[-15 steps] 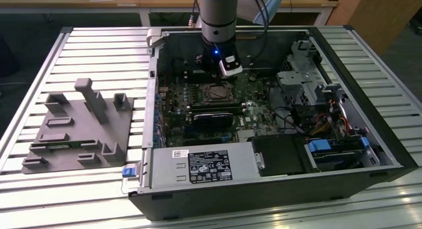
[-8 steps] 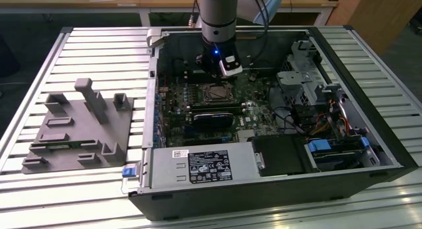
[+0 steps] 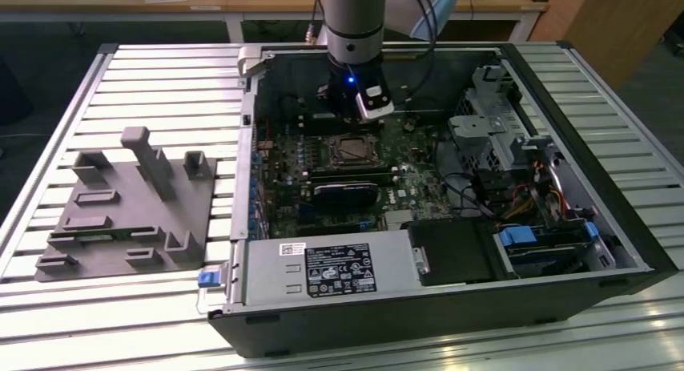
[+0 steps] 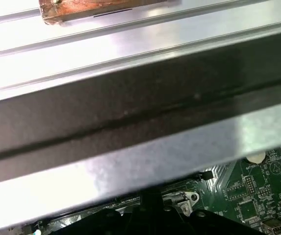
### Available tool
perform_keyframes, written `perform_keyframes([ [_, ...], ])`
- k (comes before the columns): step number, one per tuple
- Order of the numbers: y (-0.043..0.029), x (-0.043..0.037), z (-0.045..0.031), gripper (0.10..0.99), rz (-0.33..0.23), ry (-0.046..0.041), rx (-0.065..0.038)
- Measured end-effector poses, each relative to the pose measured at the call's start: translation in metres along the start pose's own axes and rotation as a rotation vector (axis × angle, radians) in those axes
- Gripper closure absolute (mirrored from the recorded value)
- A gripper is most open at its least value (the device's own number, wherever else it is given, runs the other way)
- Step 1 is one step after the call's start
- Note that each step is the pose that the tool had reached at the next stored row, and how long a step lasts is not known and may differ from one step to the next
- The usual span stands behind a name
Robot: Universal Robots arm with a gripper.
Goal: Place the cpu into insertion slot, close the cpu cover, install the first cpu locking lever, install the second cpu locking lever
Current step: 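Install the first cpu locking lever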
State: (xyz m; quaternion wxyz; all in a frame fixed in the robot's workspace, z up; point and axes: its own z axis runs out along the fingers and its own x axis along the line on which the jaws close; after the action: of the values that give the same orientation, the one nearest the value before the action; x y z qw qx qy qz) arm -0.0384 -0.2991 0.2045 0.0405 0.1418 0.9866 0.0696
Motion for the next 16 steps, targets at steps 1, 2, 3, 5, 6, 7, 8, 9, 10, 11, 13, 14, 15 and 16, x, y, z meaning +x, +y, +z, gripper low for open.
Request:
perform_keyframes([
  [1,0.0,0.0,0.0,0.98,0.0,-0.0007,0.0],
  [2,-0.0002,0.0,-0.0001,0.98,0.0,-0.0041,-0.001],
  [3,-0.0004,0.0004,0.0,0.98,-0.002,-0.0116,-0.005],
  [5,-0.001,0.002,0.0002,0.98,-0.004,-0.0311,-0.012],
  [6,-0.0014,0.0034,0.0002,0.98,-0.005,-0.0397,-0.016],
  [7,-0.002,0.0054,0.0001,0.98,-0.006,-0.0468,-0.018],
  [8,-0.0027,0.0078,0.0,0.98,-0.007,-0.0531,-0.02],
  [9,-0.0033,0.0099,0.0,0.98,-0.007,-0.058,-0.022],
  [10,-0.0038,0.0114,0.0001,0.98,-0.008,-0.0617,-0.024],
  [11,-0.004,0.0121,0.0003,0.98,-0.008,-0.0646,-0.025],
  [13,-0.0042,0.0127,0.0009,0.98,-0.009,-0.0691,-0.026],
  [14,-0.0041,0.0129,0.0011,0.98,-0.009,-0.071,-0.027],
  [15,-0.0039,0.0132,0.0014,0.98,-0.009,-0.0727,-0.027],
  [16,-0.0036,0.0134,0.0016,0.98,-0.01,-0.0742,-0.028],
])
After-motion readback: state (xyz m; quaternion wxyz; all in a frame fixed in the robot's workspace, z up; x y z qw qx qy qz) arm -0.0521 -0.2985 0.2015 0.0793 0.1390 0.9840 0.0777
